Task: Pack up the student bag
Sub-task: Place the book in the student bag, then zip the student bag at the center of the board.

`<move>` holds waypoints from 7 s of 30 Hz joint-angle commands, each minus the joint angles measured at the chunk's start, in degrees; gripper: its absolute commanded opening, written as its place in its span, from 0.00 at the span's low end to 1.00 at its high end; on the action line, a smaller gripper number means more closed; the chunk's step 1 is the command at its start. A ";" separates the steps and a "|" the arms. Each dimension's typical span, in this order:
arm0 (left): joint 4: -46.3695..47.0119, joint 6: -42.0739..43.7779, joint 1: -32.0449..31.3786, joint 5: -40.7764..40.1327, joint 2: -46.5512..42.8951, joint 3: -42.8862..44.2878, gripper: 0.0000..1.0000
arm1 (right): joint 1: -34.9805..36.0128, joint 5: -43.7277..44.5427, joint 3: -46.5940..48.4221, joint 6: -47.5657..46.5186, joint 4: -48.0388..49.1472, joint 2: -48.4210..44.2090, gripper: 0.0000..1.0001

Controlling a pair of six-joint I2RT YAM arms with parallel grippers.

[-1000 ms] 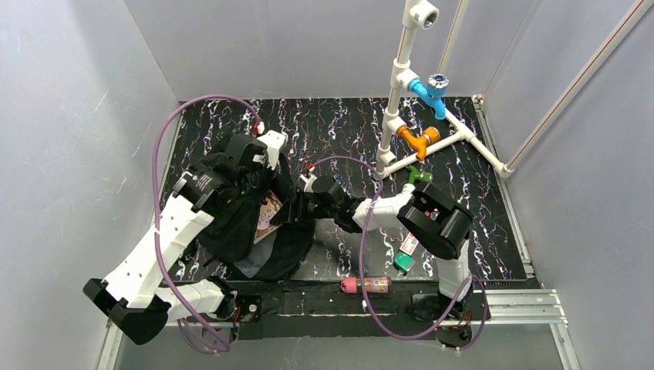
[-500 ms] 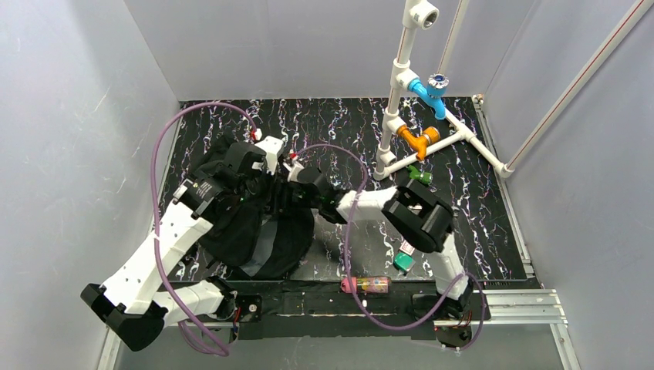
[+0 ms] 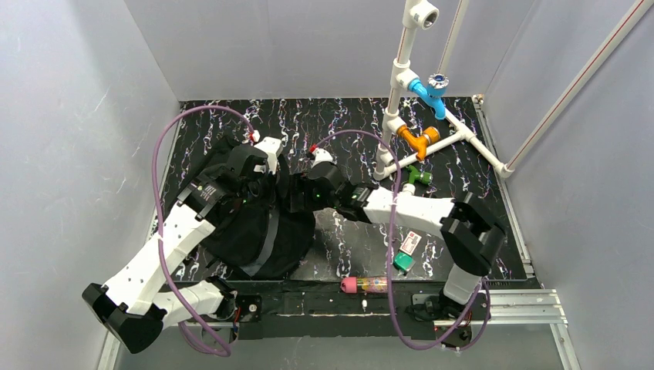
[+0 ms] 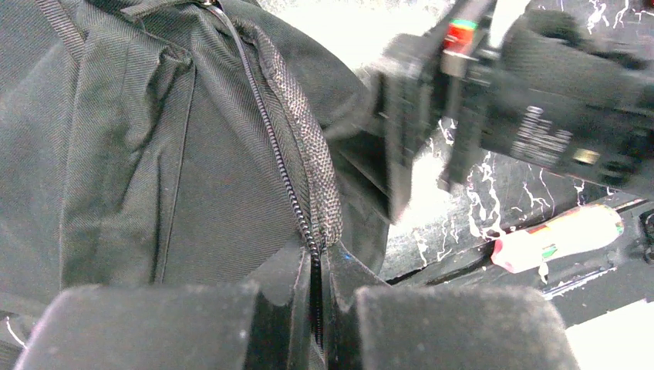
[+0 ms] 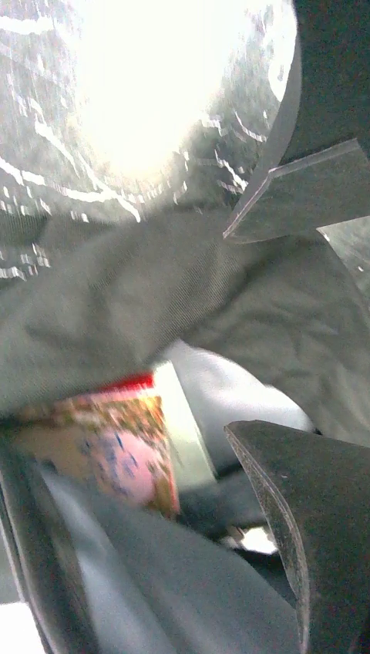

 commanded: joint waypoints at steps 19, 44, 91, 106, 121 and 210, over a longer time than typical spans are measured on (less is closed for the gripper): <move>4.52 -9.70 -0.16 -5.57 -6.76 -10.38 0.00 | 5.94 18.56 9.50 -21.08 8.42 9.13 0.09; -0.66 -10.16 0.35 4.26 -7.41 -12.29 0.82 | -10.49 -24.27 12.08 -20.59 -12.97 3.15 0.67; -1.50 -20.75 16.14 -5.72 -13.15 -10.74 0.98 | -3.59 -24.13 18.68 -82.87 14.58 22.17 0.64; 5.99 -22.81 19.99 -1.32 -6.33 -11.21 0.98 | -4.36 -13.15 9.84 -67.84 23.09 14.09 0.01; 16.61 -28.13 30.58 26.15 15.68 -8.29 0.98 | -9.15 -24.02 6.28 -45.08 34.98 17.43 0.18; 33.67 -17.10 23.29 37.79 -9.82 -17.68 0.69 | -9.35 -14.98 2.61 6.24 19.11 -9.38 0.01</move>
